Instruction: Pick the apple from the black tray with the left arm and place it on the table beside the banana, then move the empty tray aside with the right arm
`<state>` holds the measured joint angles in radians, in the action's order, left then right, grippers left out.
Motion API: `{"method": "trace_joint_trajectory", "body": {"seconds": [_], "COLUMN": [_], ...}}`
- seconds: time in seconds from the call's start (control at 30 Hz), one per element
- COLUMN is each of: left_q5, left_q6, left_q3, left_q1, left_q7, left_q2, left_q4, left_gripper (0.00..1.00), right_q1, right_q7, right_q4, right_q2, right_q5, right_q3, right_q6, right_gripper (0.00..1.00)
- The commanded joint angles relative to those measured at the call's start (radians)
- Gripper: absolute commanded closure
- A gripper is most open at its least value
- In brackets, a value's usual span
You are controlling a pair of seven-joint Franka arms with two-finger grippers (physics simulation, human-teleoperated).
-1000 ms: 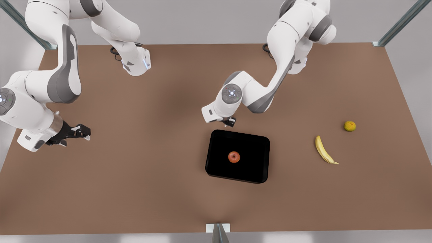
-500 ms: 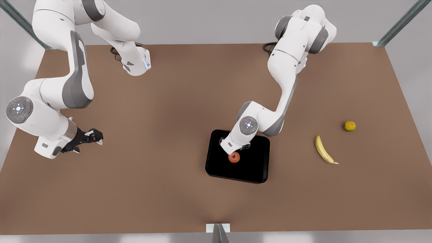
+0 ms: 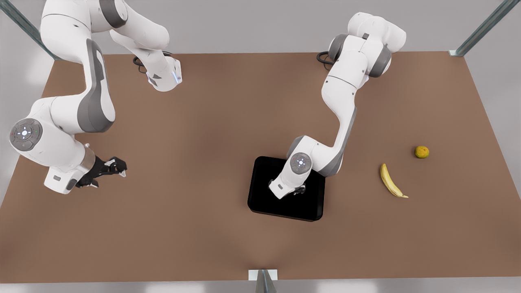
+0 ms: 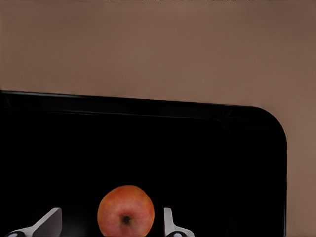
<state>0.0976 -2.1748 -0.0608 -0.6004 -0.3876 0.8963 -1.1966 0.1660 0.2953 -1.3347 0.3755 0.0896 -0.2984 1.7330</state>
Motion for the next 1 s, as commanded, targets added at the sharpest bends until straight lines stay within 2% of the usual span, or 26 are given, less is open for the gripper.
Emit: {"method": "trace_joint_trajectory", "body": {"seconds": [0.0, 0.13, 0.2, 0.27, 0.4, 0.5, 0.97], "left_q5": [-0.015, -0.015, -0.015, -0.016, -0.049, -0.056, -0.061], "left_q6": [-0.007, -0.004, 0.000, 0.006, 0.009, 0.010, 0.000], "left_q3": [0.002, 0.009, 0.009, 0.007, 0.006, 0.004, 0.007], "left_q1": [0.001, -0.016, -0.025, -0.030, -0.027, -0.029, -0.044], "left_q7": [0.035, 0.027, 0.026, 0.026, 0.029, 0.030, 0.026], "left_q2": [0.012, 0.030, 0.030, 0.029, 0.026, 0.026, 0.046], "left_q4": [0.009, 0.005, -0.001, 0.000, -0.001, -0.020, -0.046], "left_gripper": [0.00, 0.00, 0.00, 0.00, 0.00, 0.00, 0.00], "right_q1": [-0.039, -0.089, -0.175, -0.243, -0.283, -0.206, -0.232], "right_q7": [0.010, 0.005, -0.001, -0.005, 0.004, 0.021, 0.004], "right_q4": [0.034, 0.066, 0.066, 0.066, 0.061, 0.065, 0.042], "right_q2": [0.019, 0.074, 0.105, 0.125, 0.125, 0.158, 0.184], "right_q5": [0.001, 0.012, 0.117, 0.114, 0.007, -0.108, -0.111], "right_q3": [-0.001, 0.001, 0.001, 0.002, -0.041, -0.030, -0.041], "right_q6": [0.000, 0.054, 0.111, 0.189, 0.166, 0.145, 0.129], "right_gripper": [0.00, 0.00, 0.00, 0.00, 0.00, 0.00, 0.00]}}
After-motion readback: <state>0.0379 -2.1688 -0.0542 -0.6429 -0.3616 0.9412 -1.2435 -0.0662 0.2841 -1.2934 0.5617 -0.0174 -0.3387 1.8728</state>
